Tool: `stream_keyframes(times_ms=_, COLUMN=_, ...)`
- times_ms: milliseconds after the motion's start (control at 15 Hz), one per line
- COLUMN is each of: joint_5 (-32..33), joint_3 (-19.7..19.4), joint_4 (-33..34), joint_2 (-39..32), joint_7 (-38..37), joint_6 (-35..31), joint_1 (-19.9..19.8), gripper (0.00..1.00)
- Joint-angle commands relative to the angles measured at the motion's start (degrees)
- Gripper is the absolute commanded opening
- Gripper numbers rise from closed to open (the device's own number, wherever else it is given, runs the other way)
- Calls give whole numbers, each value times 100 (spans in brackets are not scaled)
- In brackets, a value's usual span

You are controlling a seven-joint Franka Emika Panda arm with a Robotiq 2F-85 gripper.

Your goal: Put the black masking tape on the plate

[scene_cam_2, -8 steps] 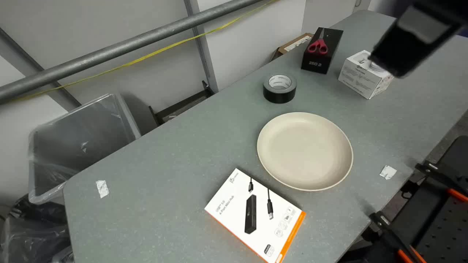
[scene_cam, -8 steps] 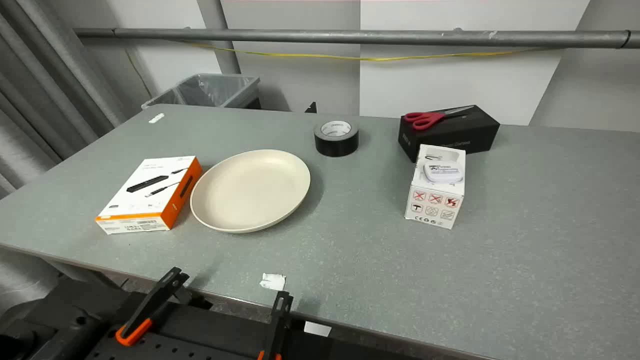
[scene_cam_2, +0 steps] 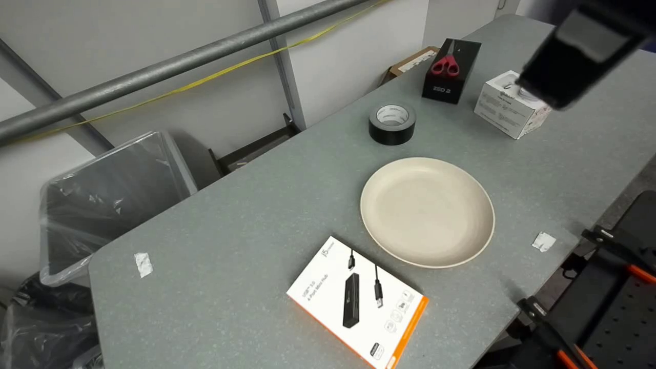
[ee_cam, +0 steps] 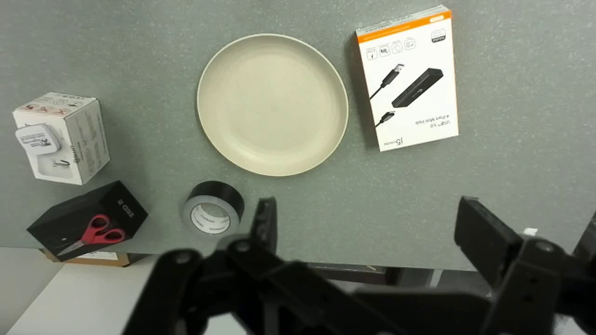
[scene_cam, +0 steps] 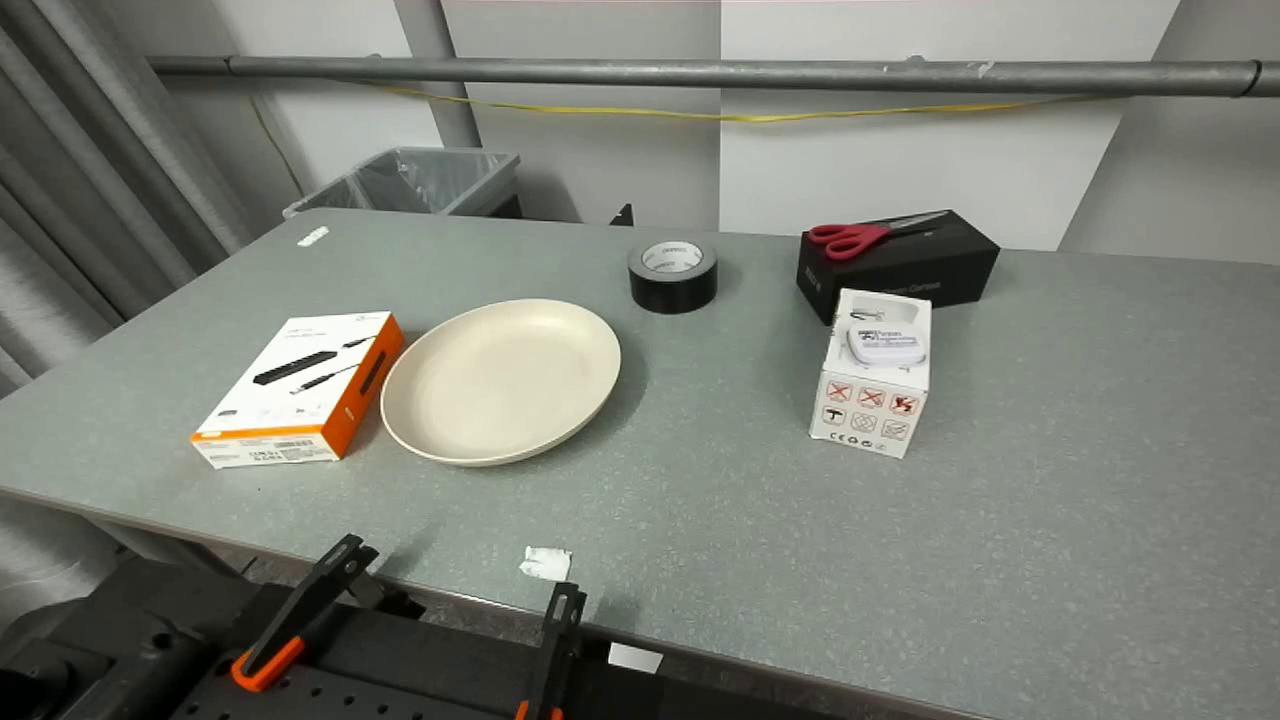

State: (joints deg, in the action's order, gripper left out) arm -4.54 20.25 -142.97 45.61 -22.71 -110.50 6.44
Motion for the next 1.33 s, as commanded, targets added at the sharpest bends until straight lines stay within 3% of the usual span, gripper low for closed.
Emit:
stream_keyframes(times_ms=0, joint_5=47, joint_3=-173, joint_4=45, joint_2=-140, joint_7=88, joint_6=-98, joint_1=-30, gripper=100)
stream_keyframes(times_ms=533, joint_5=522, joint_3=-1108, joint_4=392, joint_2=-1732, joint_7=153, joint_6=-1205, joint_1=-961, gripper=100)
stream_keyframes(times_ms=600, joint_5=477, joint_3=-1195, joint_4=465, joint_2=-1906, joint_7=131, joint_6=-1189, joint_1=-988, gripper=100)
stream_keyframes(times_ms=667, joint_5=484, joint_3=-1163, joint_4=135, joint_2=-1419, joint_7=185, joint_6=-1145, joint_1=-849, gripper=100)
stream_keyframes(times_ms=1067, joint_5=484, joint_3=-1279, joint_4=397, joint_2=-1911, joint_7=175, joint_6=-1196, joint_1=-898, gripper=100)
stream_keyframes(times_ms=1267, joint_5=523, joint_3=-1292, joint_4=566, joint_2=-2584, joint_7=75, joint_6=-1864, joint_1=-1006, gripper=100)
